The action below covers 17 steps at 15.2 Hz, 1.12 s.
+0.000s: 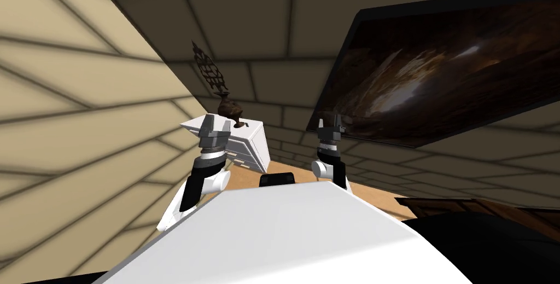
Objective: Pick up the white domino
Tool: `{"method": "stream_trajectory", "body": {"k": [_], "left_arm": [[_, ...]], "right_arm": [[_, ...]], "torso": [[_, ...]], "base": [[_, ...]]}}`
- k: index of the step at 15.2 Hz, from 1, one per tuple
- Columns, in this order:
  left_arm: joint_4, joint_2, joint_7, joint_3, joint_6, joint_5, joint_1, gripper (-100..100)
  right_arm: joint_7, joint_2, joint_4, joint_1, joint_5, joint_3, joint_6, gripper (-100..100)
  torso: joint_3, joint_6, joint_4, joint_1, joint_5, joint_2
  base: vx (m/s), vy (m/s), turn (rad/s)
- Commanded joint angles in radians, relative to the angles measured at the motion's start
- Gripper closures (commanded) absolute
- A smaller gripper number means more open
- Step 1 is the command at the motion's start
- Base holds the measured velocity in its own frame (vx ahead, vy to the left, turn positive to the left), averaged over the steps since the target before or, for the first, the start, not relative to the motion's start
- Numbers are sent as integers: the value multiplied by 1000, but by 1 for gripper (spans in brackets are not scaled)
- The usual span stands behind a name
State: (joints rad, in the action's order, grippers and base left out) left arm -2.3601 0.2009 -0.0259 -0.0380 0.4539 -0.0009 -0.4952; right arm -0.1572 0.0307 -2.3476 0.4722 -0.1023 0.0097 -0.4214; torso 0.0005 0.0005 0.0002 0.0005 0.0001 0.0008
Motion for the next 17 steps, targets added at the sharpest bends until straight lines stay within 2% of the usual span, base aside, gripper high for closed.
{"method": "stream_trajectory", "body": {"k": [1,10,17], "left_arm": [[2,28,-11,-13,-16,-9,2,-100],[54,195,-65,-96,-126,-74,38,-100],[112,311,-68,-144,-216,-106,39,-100]], "right_arm": [[0,0,0,0,0,0,0,0],[0,0,0,0,0,0,0,0],[0,0,0,0,0,0,0,0]], "torso": [[0,0,0,0,0,0],[0,0,0,1,0,0],[0,0,0,1,0,0]], "base": [[-14,3,-78],[-17,6,-122],[-14,14,-137]]}}
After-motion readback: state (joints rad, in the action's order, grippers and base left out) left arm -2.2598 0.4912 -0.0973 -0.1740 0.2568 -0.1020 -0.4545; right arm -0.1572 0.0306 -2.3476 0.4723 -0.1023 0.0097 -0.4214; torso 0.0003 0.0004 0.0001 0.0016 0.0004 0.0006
